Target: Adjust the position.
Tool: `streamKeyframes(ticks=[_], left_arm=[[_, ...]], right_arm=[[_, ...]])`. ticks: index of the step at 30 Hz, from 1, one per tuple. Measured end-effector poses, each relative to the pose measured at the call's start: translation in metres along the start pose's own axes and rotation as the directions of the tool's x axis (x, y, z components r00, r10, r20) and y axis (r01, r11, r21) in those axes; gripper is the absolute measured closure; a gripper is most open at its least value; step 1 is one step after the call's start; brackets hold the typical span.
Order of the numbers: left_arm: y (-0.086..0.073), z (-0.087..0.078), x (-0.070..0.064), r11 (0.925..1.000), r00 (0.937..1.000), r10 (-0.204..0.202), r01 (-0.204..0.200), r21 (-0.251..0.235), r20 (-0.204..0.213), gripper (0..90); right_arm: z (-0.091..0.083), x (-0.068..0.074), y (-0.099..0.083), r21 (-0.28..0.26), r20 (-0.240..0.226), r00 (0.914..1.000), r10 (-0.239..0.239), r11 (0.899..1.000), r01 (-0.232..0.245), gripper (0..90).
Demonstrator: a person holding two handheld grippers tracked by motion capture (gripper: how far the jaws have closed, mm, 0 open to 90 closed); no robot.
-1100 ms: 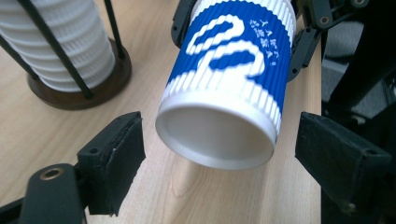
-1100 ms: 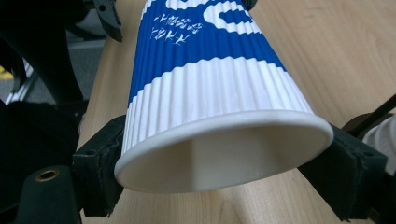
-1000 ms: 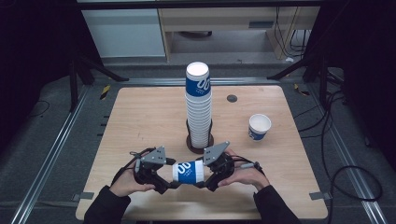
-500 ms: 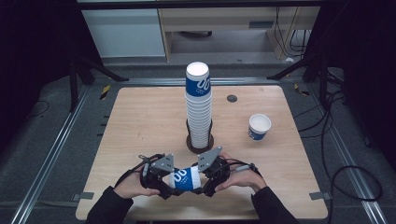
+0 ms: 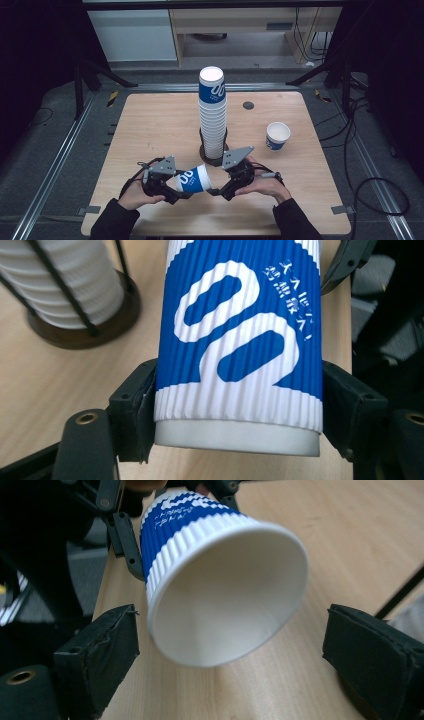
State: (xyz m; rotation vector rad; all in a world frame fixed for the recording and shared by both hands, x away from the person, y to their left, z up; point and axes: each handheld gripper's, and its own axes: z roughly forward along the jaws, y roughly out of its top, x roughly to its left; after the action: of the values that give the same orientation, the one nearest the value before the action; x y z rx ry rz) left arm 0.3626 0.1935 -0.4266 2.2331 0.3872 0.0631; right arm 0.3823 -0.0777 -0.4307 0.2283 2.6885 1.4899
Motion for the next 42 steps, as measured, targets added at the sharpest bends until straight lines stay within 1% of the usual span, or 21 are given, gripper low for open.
streamKeyframes(ticks=[2, 4, 8, 11, 12, 13, 18, 19, 20, 22, 24, 25, 32, 34, 36, 37, 41, 42], left_arm=[[0.000, -0.005, 0.002, 0.9991, 0.9999, -0.014, 0.013, -0.039, -0.010, 26.3], [0.000, -0.010, 0.003, 0.9965, 0.9995, -0.024, 0.023, -0.080, -0.018, 26.3], [0.000, -0.015, 0.003, 0.9913, 0.9993, -0.029, 0.026, -0.129, -0.025, 26.3], [0.002, -0.015, 0.001, 0.9885, 0.9997, -0.021, 0.020, -0.150, -0.010, 26.4], [0.002, -0.015, 0.001, 0.9885, 0.9997, -0.021, 0.020, -0.150, -0.010, 26.4], [0.003, -0.014, -0.001, 0.9875, 0.9999, -0.009, 0.011, -0.157, 0.010, 26.4], [0.006, -0.009, -0.007, 0.9889, 0.9990, 0.020, -0.014, -0.148, 0.040, 26.4], [0.006, -0.009, -0.007, 0.9889, 0.9990, 0.020, -0.014, -0.148, 0.040, 26.4], [0.007, -0.006, -0.010, 0.9896, 0.9982, 0.031, -0.023, -0.142, 0.051, 26.4], [0.007, -0.004, -0.012, 0.9901, 0.9977, 0.038, -0.030, -0.137, 0.056, 26.4], [0.008, -0.003, -0.013, 0.9906, 0.9972, 0.043, -0.035, -0.132, 0.061, 26.4], [0.008, -0.002, -0.013, 0.9910, 0.9970, 0.046, -0.038, -0.128, 0.062, 26.4], [0.008, 0.002, -0.016, 0.9922, 0.9951, 0.060, -0.051, -0.114, 0.079, 26.5], [0.008, 0.003, -0.016, 0.9929, 0.9948, 0.061, -0.052, -0.107, 0.081, 26.5], [0.008, 0.003, -0.016, 0.9931, 0.9946, 0.062, -0.053, -0.105, 0.083, 26.6], [0.008, 0.003, -0.016, 0.9930, 0.9950, 0.061, -0.053, -0.106, 0.079, 26.6], [0.008, 0.003, -0.016, 0.9929, 0.9956, 0.054, -0.046, -0.110, 0.077, 26.2], [0.009, 0.003, -0.016, 0.9927, 0.9961, 0.055, -0.047, -0.111, 0.070, 25.8]], right_arm=[[-0.006, -0.003, 0.000, -0.035, 0.014, 0.9997, 0.019, 0.999, -0.019, 7.8], [-0.010, -0.005, 0.000, -0.060, 0.018, 0.9993, 0.034, 0.998, -0.033, 7.9], [-0.013, -0.007, 0.000, -0.086, 0.008, 0.9984, 0.056, 0.995, -0.056, 8.0], [-0.012, -0.007, 0.000, -0.102, -0.008, 0.9977, 0.067, 0.993, -0.067, 8.6], [-0.011, -0.006, 0.000, -0.111, -0.022, 0.9971, 0.073, 0.991, -0.075, 8.9], [-0.011, -0.006, 0.000, -0.116, -0.034, 0.9965, 0.076, 0.990, -0.080, 8.9], [-0.009, -0.004, 0.002, -0.144, -0.092, 0.9925, 0.081, 0.985, -0.093, 10.3], [-0.009, -0.004, 0.002, -0.144, -0.092, 0.9925, 0.081, 0.985, -0.093, 10.3], [-0.007, -0.002, 0.002, -0.140, -0.107, 0.9914, 0.075, 0.986, -0.090, 10.4], [-0.005, -0.001, 0.002, -0.134, -0.120, 0.9900, 0.074, 0.987, -0.090, 10.5], [-0.004, 0.000, 0.002, -0.131, -0.125, 0.9896, 0.072, 0.988, -0.088, 10.4], [-0.001, 0.001, 0.002, -0.128, -0.140, 0.9877, 0.070, 0.988, -0.088, 10.4], [0.003, 0.002, 0.001, -0.120, -0.179, 0.9811, 0.074, 0.988, -0.097, 13.0], [0.003, 0.002, 0.000, -0.118, -0.187, 0.9794, 0.076, 0.988, -0.099, 13.4], [0.003, 0.002, 0.000, -0.114, -0.185, 0.9797, 0.076, 0.989, -0.098, 13.9], [0.003, 0.002, 0.000, -0.108, -0.193, 0.9779, 0.080, 0.989, -0.102, 14.9], [0.002, 0.001, 0.000, -0.109, -0.193, 0.9781, 0.079, 0.989, -0.102, 15.8], [0.002, 0.001, 0.000, -0.108, -0.193, 0.9780, 0.080, 0.989, -0.102, 16.0]])
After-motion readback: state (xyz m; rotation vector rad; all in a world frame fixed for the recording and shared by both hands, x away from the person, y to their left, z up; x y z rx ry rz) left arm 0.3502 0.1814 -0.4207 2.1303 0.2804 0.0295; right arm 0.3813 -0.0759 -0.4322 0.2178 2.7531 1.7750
